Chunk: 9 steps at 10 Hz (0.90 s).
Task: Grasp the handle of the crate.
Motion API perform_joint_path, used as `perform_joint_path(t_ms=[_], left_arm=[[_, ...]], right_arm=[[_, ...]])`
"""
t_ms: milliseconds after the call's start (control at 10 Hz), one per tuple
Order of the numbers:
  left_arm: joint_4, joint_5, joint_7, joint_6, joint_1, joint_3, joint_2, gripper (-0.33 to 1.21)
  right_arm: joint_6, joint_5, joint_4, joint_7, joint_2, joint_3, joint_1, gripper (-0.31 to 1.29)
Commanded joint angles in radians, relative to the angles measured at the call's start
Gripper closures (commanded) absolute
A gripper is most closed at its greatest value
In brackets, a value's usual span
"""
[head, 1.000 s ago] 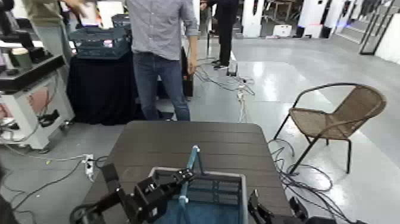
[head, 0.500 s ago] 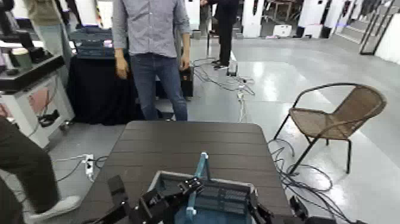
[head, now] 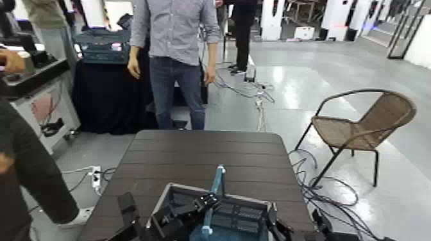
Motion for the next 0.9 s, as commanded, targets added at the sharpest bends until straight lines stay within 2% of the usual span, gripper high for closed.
perform_joint_path(t_ms=[100,700,900], left_arm=[[0.008,0.002,-0.005,0.000,-0.001,-0.005,-0.002,1.20],[0.024,0.001,-0.054,-0.043,-0.003,-0.034,-0.014,1.20],[0.028,0.001,-0.066,-0.046,-0.005,-0.038,-0.017,1.20]], right_arm=[[0.012,0.000,-0.003,0.000,0.000,0.001,-0.001,0.16],[0.031,0.002,-0.009,0.009,0.000,-0.001,-0.001,0.15],[0.052,0.014,-0.020,0.009,0.002,-0.002,-0.001,0.15]])
